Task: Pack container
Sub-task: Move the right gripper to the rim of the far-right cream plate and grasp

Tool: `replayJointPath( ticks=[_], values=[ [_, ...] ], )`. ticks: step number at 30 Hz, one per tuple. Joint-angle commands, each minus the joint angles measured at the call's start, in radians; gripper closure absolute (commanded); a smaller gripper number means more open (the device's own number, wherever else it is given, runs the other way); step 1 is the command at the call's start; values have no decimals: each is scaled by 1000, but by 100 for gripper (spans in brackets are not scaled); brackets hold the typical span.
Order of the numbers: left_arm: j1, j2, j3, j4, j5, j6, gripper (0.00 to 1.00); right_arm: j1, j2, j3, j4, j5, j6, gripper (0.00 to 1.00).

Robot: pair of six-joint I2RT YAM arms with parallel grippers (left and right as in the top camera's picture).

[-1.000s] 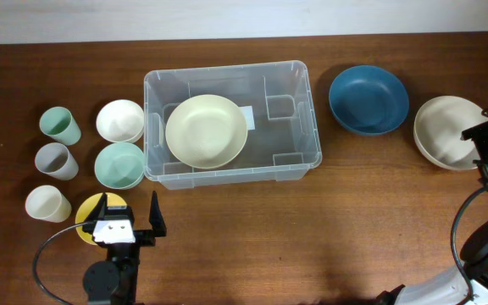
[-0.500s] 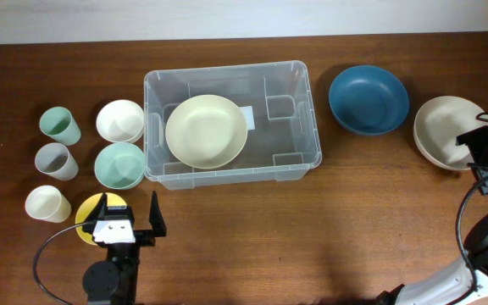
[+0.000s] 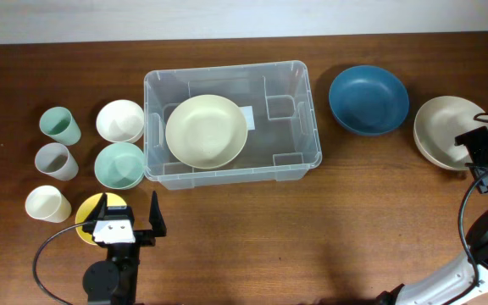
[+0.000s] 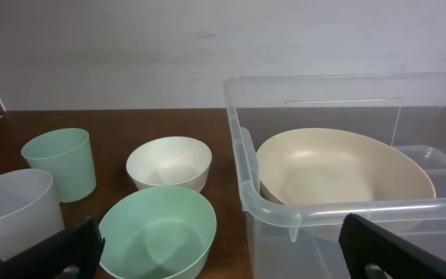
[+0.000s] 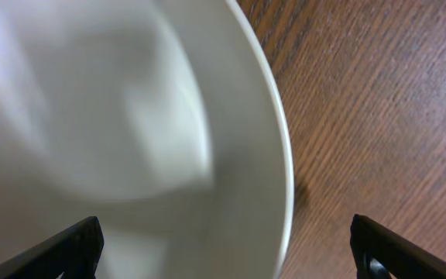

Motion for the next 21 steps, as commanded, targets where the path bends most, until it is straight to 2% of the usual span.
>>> replayJointPath(
  ticks=[1, 5, 10, 15, 21],
  values=[
    [-4, -5, -3, -4, 0, -7, 1, 5, 29, -10, 11, 13, -11, 4],
    [-4, -5, -3, -4, 0, -7, 1, 5, 34, -10, 21, 18, -11, 4],
    [-4, -5, -3, -4, 0, -7, 1, 5, 48, -10, 29, 36, -11, 10],
    [-4, -5, -3, -5, 0, -7, 0, 5, 77, -10, 33, 36, -10, 23],
    [-4, -5, -3, -4, 0, -7, 1, 5, 97, -10, 42, 36, -11, 25]
  ],
)
